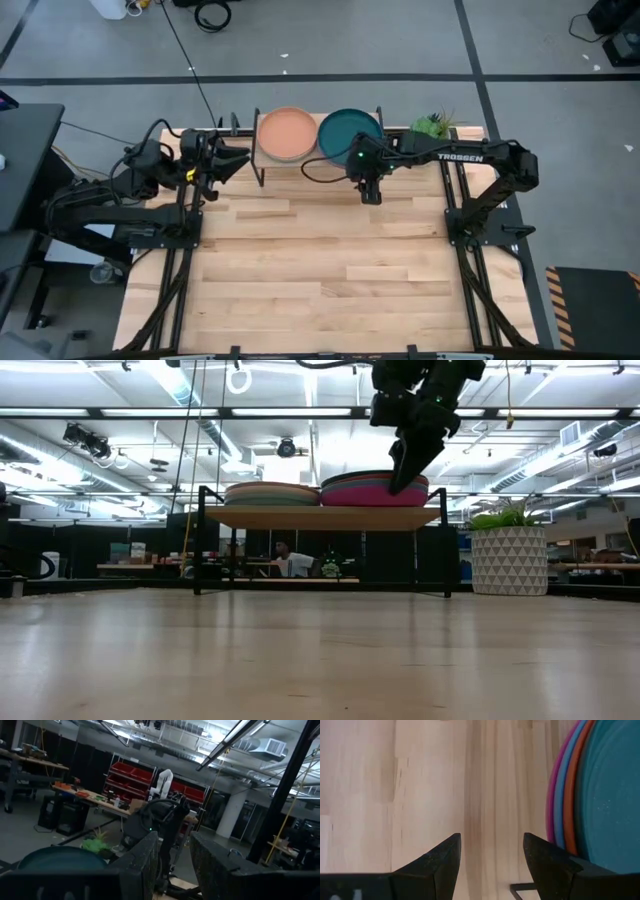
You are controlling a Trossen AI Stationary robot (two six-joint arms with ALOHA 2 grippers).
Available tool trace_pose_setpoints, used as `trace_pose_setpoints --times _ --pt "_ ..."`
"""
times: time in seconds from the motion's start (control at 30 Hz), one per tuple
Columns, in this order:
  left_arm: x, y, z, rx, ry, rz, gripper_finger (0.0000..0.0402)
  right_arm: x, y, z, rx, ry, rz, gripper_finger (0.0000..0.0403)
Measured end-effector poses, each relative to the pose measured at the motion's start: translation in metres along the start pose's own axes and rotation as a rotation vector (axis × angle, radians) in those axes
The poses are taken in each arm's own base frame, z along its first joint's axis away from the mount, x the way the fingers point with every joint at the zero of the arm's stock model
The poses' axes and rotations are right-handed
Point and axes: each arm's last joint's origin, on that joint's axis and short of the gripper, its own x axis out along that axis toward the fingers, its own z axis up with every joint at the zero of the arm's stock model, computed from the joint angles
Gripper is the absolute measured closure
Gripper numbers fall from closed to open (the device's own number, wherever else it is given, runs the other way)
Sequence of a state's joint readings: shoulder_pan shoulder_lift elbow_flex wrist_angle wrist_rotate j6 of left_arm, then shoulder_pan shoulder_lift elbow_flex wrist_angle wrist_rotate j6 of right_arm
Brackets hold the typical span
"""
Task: Place and stack plates onto a shelf
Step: Adjust the stacked plates on the shelf
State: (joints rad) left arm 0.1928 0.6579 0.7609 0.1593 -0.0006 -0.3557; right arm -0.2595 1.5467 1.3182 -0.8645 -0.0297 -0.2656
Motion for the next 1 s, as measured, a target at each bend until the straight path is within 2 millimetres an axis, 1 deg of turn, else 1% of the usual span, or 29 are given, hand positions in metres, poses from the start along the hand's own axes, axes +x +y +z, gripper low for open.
trace_pose_setpoints --times 0.13,0.27,0.33,0.5,0.63,0.8,0.9,1.0 --pt "0.0 0.0 0.0 0.0 0.0 0.0 0.0281 0.0 0.0 -0.001 -0.008 0.008 -0.01 0.0188" --pt "0.0 0.0 0.0 0.001 0.0 0.0 0.0281 0.0 -0.004 -0.002 0.009 0.009 -0.014 0.0196" --pt "0.0 0.0 0.0 0.002 0.0 0.0 0.0281 -0.003 -0.004 -0.001 0.02 0.014 -0.012 0.0199" --pt "0.0 0.0 0.0 0.004 0.001 0.001 0.0281 -0.015 -0.001 0.008 0.029 -0.009 -0.015 0.0201" --pt "0.0 0.0 0.0 0.014 0.001 0.002 0.0281 -0.016 -0.005 0.008 0.004 -0.018 -0.028 0.0202" --pt "-0.002 0.0 0.0 0.001 0.005 0.005 0.0281 -0.02 -0.006 0.007 0.046 -0.015 -0.011 0.0202" --pt "-0.007 -0.001 0.003 0.001 -0.002 0.002 0.0281 -0.035 -0.003 0.011 0.07 -0.042 0.008 0.0202" --pt "-0.019 -0.002 0.006 0.027 0.003 0.019 0.0281 -0.064 -0.004 0.012 0.146 -0.129 0.011 0.0202"
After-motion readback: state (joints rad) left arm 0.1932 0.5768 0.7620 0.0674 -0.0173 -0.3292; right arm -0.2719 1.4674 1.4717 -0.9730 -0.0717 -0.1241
